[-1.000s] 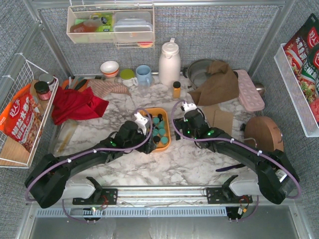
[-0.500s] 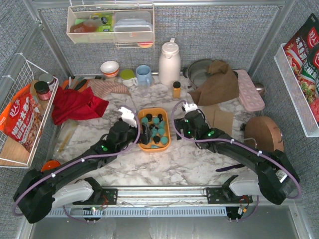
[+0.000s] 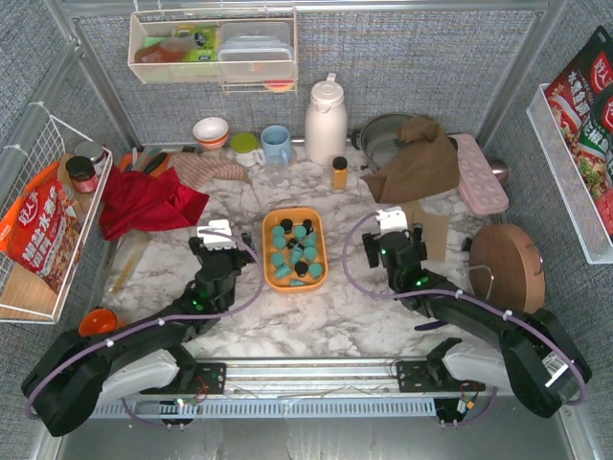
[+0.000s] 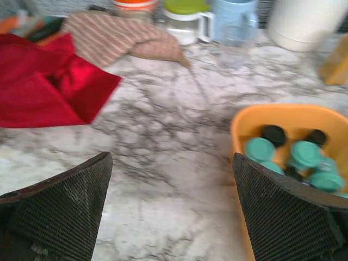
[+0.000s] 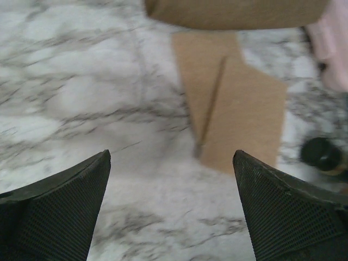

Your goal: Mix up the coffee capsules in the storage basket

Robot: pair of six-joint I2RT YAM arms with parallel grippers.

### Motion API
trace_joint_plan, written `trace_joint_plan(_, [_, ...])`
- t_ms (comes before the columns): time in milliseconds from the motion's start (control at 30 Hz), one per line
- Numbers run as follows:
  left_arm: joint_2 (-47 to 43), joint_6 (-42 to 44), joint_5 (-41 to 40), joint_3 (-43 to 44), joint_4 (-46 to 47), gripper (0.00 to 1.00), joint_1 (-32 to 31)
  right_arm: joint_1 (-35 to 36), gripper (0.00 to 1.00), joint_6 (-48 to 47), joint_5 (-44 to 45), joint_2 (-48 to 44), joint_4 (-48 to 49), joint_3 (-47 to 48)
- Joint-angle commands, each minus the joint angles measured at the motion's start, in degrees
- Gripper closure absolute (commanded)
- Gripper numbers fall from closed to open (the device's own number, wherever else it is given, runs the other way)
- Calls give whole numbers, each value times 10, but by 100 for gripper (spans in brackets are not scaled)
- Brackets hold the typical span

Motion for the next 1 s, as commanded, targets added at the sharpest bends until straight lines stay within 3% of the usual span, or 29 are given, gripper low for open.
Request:
trace_joint_plan(0, [33, 158, -124, -36, 208, 1, 10, -58, 1, -83, 55, 12, 111, -9])
trace_joint_plan(200, [135, 277, -163, -70, 369, 0, 62, -183, 1, 5, -10, 108, 190, -29])
trace_joint_plan(267, [160, 305, -149, -66, 384, 0, 85, -194, 1, 15, -6, 116, 156, -8])
trace_joint_plan(367, [209, 261, -132, -79, 396, 0, 147, -209, 1, 2, -21, 140, 205, -8])
trace_joint_plan(433, [250, 252, -126, -112, 484, 0, 180, -213, 1, -7, -20, 158, 223, -1])
trace_joint_plan(500, [274, 281, -115, -122, 553, 0, 178, -220, 1, -26, -30, 203, 360, -39])
trace_joint_plan(567, [286, 287, -100, -125, 576, 0, 180, -224, 1, -6, -37, 179, 332, -54])
trace_joint_plan(700, [319, 304, -42, -115, 609, 0, 194, -253, 1, -10, -108, 235, 448, -80])
trace_joint_plan(767, [350, 329, -34, -95, 606, 0, 199, -257, 1, -16, -171, 208, 354, -58])
trace_joint_plan(867, [398, 360, -5, -83, 638, 0, 212, -270, 1, -30, -226, 223, 408, -74])
trace_joint_plan(967, [364, 322, 21, -106, 631, 0, 239, -276, 1, -30, -247, 210, 370, -67])
